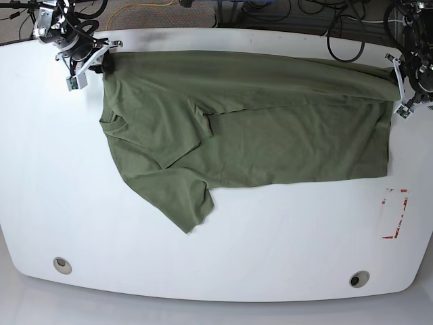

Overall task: Fold the T-shirt properly
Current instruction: 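Pull the shirt edge taut with both grippers, dragging it along the table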

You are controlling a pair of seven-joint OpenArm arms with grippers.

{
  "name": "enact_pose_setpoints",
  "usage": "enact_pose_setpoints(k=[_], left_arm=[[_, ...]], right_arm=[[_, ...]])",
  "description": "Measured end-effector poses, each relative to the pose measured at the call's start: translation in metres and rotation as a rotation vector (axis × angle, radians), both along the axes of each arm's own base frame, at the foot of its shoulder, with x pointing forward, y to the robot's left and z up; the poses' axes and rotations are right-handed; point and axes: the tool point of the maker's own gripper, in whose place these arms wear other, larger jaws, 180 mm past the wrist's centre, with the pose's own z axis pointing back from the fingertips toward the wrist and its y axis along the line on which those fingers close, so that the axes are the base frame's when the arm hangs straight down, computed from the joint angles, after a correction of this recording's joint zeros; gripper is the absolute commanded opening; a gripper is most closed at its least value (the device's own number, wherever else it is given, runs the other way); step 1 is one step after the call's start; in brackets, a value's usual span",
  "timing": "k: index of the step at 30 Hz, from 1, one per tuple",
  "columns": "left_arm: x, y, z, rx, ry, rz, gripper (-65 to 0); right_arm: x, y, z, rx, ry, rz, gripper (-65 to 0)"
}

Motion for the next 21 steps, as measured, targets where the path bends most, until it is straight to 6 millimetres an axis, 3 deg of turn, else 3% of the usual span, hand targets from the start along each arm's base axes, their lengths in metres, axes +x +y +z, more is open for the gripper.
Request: enact_pose_setpoints(k=[10,21], left_arm=[[-0.001,-0.003,0.004,0.009,-0.006,-0.016,-32.4],[-0.004,-0.003,0.003,0.009,0.002,-0.015,-32.4]], right_arm=[[-0.013,-0.03,0.008,-0.071,0.015,-0.058,-54.2],[-0.024,-0.045,0.01,-0.104,0.034,-0.078,-53.0]])
